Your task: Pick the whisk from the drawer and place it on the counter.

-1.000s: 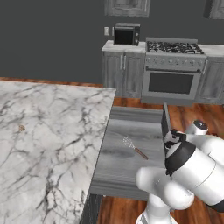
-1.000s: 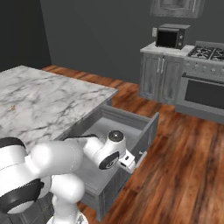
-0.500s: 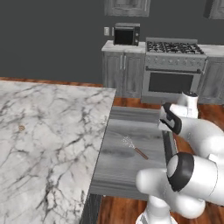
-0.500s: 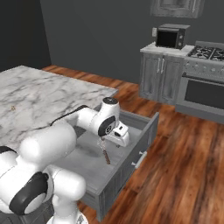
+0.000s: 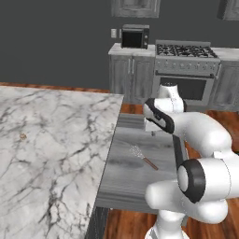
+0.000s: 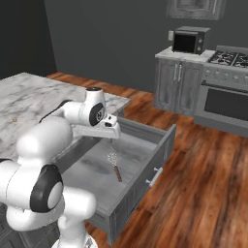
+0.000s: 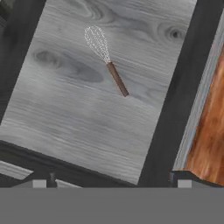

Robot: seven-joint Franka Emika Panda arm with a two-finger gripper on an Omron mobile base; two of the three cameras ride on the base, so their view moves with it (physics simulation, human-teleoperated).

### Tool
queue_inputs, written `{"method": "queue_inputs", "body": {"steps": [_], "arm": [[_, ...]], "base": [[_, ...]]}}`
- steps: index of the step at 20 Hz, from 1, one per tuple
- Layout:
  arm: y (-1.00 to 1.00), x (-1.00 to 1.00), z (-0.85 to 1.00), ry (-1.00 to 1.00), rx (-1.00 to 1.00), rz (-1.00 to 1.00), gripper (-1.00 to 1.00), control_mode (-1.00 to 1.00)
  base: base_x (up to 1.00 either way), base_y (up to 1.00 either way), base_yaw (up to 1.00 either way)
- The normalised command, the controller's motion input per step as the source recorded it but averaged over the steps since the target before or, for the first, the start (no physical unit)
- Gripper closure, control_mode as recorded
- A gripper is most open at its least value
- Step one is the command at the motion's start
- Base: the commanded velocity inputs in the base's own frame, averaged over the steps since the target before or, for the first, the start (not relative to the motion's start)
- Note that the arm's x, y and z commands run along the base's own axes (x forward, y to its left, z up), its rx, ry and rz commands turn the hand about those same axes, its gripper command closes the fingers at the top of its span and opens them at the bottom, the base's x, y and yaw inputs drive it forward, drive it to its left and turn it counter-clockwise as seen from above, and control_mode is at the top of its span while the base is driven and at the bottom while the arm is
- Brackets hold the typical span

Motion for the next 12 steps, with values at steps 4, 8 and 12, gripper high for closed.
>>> {"method": "queue_inputs", "body": {"steps": [4, 8, 12], "arm": [[0.18, 0.17, -0.51, -0.16, 0.0, 0.26, -1.0, -1.0], [-0.19, 0.06, -0.78, -0.29, 0.0, 0.15, -1.0, -1.0], [-0.45, 0.04, -0.89, -0.19, 0.0, 0.13, -1.0, -1.0]], "base": [[0.0, 0.0, 0.0], [0.0, 0.0, 0.0], [0.0, 0.0, 0.0]]}}
